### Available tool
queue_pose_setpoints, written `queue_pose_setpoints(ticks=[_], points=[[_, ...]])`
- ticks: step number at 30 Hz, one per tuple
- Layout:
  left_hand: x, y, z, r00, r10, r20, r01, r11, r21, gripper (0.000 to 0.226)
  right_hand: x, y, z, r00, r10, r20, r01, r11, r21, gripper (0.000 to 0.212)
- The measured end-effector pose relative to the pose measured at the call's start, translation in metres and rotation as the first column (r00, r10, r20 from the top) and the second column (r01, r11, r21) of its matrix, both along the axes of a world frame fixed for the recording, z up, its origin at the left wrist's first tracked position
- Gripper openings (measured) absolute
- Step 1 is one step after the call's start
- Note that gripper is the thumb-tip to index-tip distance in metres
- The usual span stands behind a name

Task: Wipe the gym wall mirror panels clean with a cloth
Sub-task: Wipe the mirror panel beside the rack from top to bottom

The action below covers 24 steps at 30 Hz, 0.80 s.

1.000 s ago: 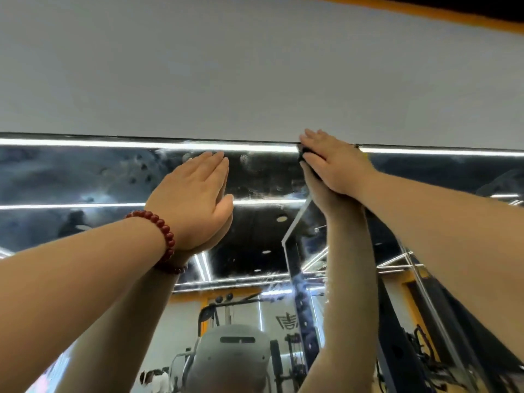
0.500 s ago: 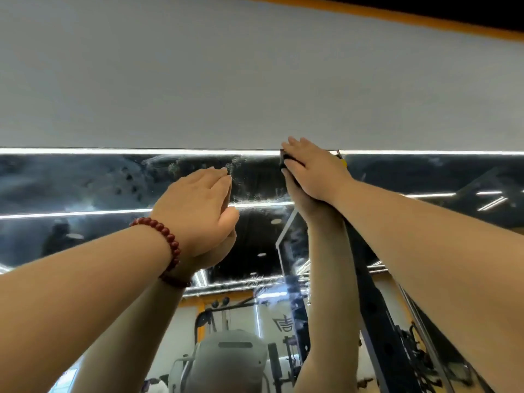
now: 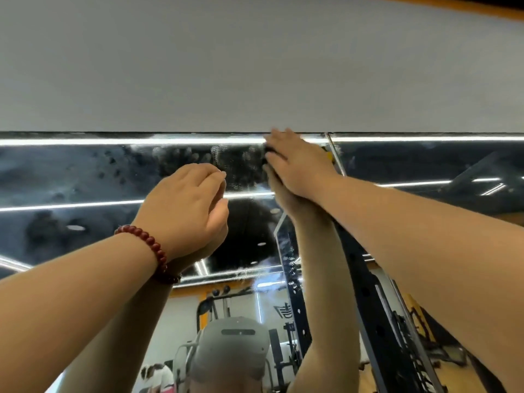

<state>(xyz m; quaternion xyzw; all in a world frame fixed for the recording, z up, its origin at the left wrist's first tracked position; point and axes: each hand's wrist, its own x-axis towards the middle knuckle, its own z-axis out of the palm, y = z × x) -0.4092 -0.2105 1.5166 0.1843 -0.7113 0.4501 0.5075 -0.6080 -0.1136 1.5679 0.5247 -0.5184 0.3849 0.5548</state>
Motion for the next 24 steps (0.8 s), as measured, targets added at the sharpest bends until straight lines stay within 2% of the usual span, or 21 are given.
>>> queue_pose_setpoints(ticks=[2,4,6,9,10,12,14,16,17,19,22,24], points=[[-0.001,0.002,-0.004,1.0,-0.022,-0.004,0.022,0.998,0.058,0.077,0.009,-0.004,-0.023,0.981,0.017,-0.196,0.0,0.996,0.084,0.046],[-0.004,0.003,-0.012,0.999,-0.032,0.005,0.031,0.994,0.106,0.079,0.004,0.003,-0.03,0.962,0.043,-0.269,-0.007,0.991,0.134,0.047],[-0.007,0.003,-0.021,1.0,-0.023,0.022,0.02,0.994,0.109,0.08,-0.014,0.009,-0.021,0.985,0.006,-0.173,0.01,0.996,0.092,0.047],[-0.008,0.001,-0.034,0.999,-0.006,0.046,0.0,0.993,0.122,0.08,-0.036,0.015,-0.01,0.979,0.02,0.203,0.0,0.995,-0.1,0.045],[-0.009,0.0,-0.036,0.999,-0.002,0.047,-0.004,0.993,0.12,0.08,-0.034,0.011,-0.009,0.965,0.012,0.263,0.029,0.988,-0.15,0.044],[-0.01,-0.001,-0.039,0.999,0.007,0.043,-0.012,0.994,0.109,0.08,-0.015,0.002,-0.015,0.971,-0.008,0.237,0.04,0.991,-0.13,0.045],[-0.012,0.0,-0.04,0.999,0.01,0.039,-0.014,0.994,0.111,0.08,0.008,-0.004,-0.033,1.0,0.002,0.03,-0.001,1.0,-0.017,0.046],[-0.012,0.001,-0.04,0.999,0.003,0.035,-0.007,0.994,0.113,0.08,0.016,-0.006,-0.052,0.984,0.027,-0.173,-0.013,0.997,0.082,0.046],[-0.01,0.001,-0.04,0.999,-0.005,0.034,0.002,0.994,0.113,0.08,0.011,-0.003,-0.055,0.977,0.042,-0.209,-0.017,0.993,0.12,0.046],[-0.008,0.0,-0.04,0.999,-0.029,0.038,0.024,0.993,0.115,0.079,-0.008,0.005,-0.046,0.987,0.053,-0.149,-0.037,0.993,0.108,0.046],[-0.007,-0.001,-0.041,0.999,-0.025,0.045,0.02,0.994,0.106,0.071,-0.028,0.015,-0.032,0.994,0.05,0.099,-0.047,0.998,-0.035,0.046],[-0.007,-0.002,-0.041,0.998,-0.009,0.056,0.003,0.994,0.109,0.067,-0.015,0.01,-0.04,0.994,0.011,0.109,-0.007,0.999,-0.038,0.047]])
